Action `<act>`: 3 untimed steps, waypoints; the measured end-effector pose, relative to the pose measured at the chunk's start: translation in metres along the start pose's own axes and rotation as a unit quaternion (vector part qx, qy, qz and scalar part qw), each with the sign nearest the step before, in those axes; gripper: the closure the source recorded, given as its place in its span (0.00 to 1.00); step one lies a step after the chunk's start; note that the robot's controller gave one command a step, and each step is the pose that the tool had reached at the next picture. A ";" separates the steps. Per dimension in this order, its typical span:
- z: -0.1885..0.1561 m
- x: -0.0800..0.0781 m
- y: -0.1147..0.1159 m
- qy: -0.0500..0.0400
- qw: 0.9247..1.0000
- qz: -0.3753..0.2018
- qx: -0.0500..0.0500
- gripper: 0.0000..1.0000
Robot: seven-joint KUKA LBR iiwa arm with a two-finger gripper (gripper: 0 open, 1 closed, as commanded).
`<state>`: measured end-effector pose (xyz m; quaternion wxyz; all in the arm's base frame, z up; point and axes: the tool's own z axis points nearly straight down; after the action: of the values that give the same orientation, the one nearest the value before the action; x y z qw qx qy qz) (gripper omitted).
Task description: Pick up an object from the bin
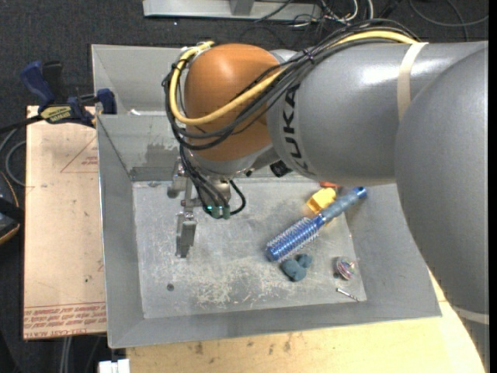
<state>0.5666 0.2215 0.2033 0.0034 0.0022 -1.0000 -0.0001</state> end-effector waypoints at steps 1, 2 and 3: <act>0.127 0.070 -0.066 -0.007 0.999 0.032 -0.002 0.00; 0.070 0.058 -0.133 -0.006 0.999 -0.040 0.001 0.00; 0.106 0.074 -0.209 -0.001 0.997 -0.082 0.001 0.00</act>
Offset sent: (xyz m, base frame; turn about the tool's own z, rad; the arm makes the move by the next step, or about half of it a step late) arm -0.0718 -0.0672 -0.1272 0.0614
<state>0.4932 0.0122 0.0977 0.0019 0.0837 -0.9965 0.0010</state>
